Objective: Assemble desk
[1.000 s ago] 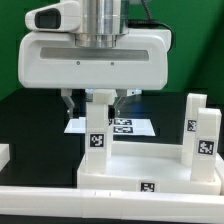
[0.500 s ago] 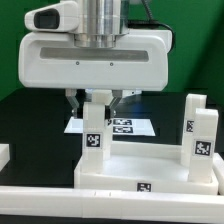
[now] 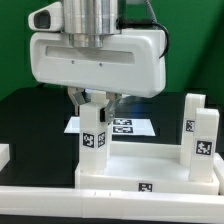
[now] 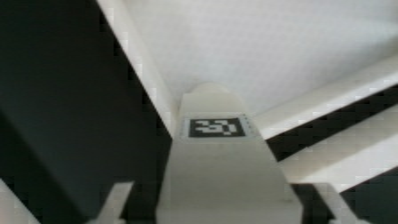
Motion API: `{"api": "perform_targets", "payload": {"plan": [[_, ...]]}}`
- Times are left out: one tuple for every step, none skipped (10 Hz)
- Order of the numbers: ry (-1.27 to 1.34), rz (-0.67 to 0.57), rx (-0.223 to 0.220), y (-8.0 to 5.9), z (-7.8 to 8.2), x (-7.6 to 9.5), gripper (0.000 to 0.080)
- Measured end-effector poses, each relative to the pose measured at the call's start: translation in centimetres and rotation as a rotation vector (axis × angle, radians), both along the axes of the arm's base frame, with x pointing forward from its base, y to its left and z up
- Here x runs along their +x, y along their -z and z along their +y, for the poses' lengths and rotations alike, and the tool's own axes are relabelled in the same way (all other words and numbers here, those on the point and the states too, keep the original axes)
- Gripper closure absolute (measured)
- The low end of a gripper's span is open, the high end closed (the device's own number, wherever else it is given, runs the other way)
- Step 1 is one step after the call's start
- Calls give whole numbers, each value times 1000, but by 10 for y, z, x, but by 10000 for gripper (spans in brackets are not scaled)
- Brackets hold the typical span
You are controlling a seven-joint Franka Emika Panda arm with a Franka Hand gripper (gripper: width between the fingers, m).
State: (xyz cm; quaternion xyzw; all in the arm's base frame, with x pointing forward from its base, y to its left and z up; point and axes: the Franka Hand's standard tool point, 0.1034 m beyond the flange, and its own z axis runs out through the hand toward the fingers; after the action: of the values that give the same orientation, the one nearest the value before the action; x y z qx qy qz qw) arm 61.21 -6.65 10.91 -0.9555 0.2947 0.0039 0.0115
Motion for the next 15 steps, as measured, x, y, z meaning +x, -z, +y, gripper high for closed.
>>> {"api": "perform_targets", "payload": {"plan": [[47, -6, 2, 0, 0, 1, 509], [146, -5, 5, 0, 1, 1, 509], [247, -4, 6, 0, 2, 2, 509], [339, -7, 13, 0, 2, 3, 509], [418, -8, 27, -1, 1, 3, 509], [533, -4, 40, 0, 0, 3, 509], [626, 7, 49, 0, -2, 2, 509], [691, 18, 53, 0, -5, 1, 509], [751, 19, 53, 0, -4, 1, 509], [732, 19, 52, 0, -3, 1, 427], [708, 19, 52, 0, -3, 1, 427], [663, 19, 48, 0, -4, 0, 247], [586, 17, 45, 1, -3, 0, 180], [467, 14, 29, 1, -4, -1, 180], [356, 10, 18, 1, -4, -1, 156]]}}
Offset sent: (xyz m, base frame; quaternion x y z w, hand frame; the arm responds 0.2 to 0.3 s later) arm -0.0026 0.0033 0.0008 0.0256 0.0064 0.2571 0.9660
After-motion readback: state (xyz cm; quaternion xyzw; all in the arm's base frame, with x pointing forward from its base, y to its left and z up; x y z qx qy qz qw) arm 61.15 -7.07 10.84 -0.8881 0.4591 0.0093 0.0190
